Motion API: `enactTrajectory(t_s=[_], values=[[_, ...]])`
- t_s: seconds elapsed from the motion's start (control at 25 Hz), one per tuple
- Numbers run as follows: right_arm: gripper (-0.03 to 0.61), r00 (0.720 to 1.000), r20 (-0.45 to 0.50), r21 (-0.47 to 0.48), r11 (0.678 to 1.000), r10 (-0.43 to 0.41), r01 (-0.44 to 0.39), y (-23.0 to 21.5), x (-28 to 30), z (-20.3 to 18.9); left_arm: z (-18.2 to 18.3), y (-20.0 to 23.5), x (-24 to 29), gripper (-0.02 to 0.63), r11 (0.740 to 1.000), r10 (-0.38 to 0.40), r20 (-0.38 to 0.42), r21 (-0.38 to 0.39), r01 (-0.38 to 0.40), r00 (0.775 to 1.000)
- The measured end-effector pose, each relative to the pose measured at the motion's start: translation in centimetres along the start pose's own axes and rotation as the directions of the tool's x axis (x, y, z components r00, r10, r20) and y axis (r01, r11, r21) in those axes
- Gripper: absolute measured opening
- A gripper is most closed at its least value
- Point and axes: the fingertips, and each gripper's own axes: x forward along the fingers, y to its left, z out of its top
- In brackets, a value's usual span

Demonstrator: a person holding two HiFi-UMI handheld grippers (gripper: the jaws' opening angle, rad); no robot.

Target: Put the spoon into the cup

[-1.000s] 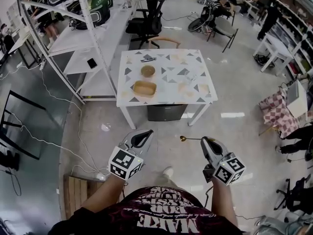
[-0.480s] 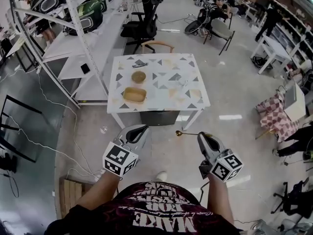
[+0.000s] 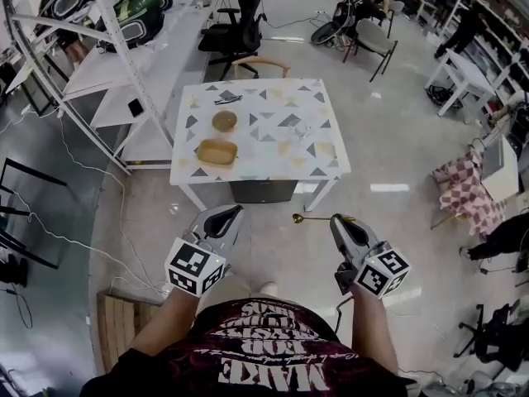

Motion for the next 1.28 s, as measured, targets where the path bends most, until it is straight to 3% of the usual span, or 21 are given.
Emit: enactTrajectory(t_s=[0.32,1.28], values=[[0.034,0.999,0.003,0.029,0.999,0.034,-0.034,-0.3,1.8,-0.2,-0.9,1.7,-0.3,0.0,0.999,0.042,-0.021,-0.01,-0.042,0.999],[0.034,0.999,0.017,0.051,0.998,-0.028,0.027,-6.7,8.2,3.8,1.4,7.0,9.9,0.0,0.997,-0.078,-0.048,0.0,0.078,0.996]])
